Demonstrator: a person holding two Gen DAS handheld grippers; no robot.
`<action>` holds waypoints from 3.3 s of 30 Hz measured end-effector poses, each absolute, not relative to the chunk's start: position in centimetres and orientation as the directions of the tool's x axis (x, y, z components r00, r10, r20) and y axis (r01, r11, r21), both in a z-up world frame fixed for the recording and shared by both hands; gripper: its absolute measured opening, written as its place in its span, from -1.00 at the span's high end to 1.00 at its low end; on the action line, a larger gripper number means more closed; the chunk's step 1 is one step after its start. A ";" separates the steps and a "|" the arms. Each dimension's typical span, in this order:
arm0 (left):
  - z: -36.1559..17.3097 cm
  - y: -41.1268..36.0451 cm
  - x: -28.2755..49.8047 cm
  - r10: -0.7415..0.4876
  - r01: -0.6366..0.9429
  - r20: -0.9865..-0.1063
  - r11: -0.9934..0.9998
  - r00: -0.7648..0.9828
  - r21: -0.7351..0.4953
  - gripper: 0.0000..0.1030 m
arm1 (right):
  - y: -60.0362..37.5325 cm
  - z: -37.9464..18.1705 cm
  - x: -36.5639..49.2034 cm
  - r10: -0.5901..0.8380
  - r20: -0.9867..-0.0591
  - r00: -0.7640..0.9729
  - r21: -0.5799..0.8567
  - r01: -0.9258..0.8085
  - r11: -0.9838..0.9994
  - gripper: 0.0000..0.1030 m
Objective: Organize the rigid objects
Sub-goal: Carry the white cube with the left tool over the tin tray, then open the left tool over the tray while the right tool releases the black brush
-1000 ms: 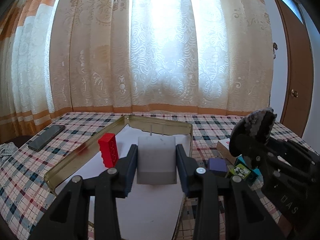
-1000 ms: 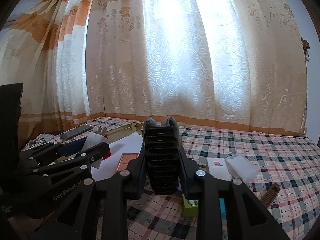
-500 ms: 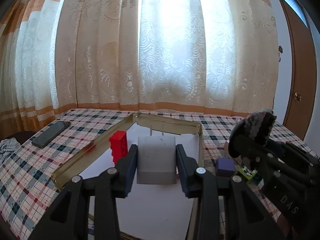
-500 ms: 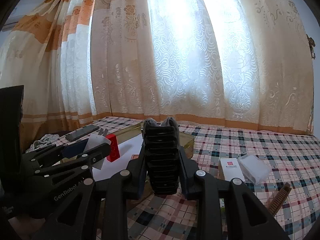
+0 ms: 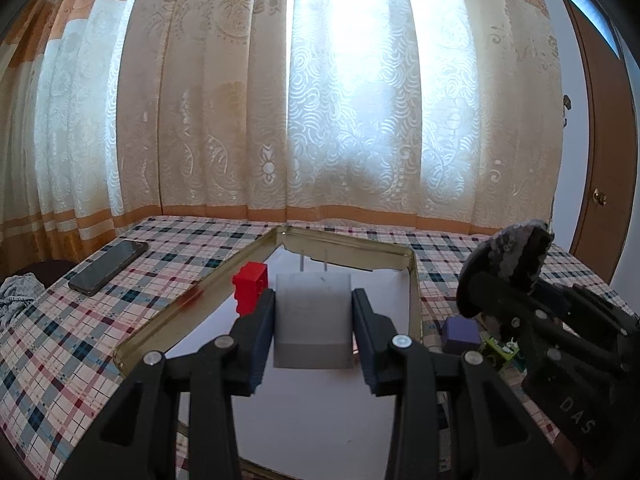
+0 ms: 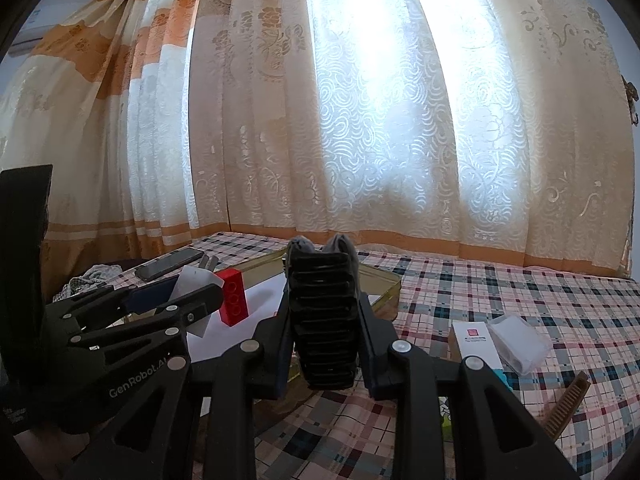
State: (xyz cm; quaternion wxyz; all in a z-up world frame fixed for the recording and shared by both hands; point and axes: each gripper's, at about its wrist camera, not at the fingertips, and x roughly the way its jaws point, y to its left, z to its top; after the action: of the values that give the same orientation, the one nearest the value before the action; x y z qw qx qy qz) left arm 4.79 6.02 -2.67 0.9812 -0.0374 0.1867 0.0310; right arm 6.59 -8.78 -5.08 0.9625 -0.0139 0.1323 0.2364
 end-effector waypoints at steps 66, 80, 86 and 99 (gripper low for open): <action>-4.0 11.5 8.8 0.100 -0.122 -0.547 0.993 0.831 -0.003 0.29 | -2.5 -5.1 9.8 0.558 -0.393 0.731 0.069 -0.581 0.811 0.40; -4.1 10.9 11.5 0.079 -0.070 -0.628 0.997 0.774 0.038 0.28 | -1.8 -4.8 14.6 0.554 -0.497 0.668 0.164 -0.554 0.816 0.40; -3.6 10.4 12.3 0.125 -0.093 -0.617 0.992 0.777 0.084 -0.13 | -1.9 -5.6 15.5 0.546 -0.512 0.663 0.174 -0.543 0.822 0.38; -3.0 9.8 11.5 0.201 -0.165 -0.590 0.980 0.782 0.115 -0.94 | -6.4 -3.9 14.5 0.536 -0.433 0.725 0.253 -0.473 0.844 -0.33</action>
State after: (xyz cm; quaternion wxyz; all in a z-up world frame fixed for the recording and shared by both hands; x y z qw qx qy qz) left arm 11.46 9.79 -2.99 0.9434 0.0286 0.3158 0.0970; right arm 14.52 -6.41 -3.94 0.9266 0.0625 0.2521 0.2720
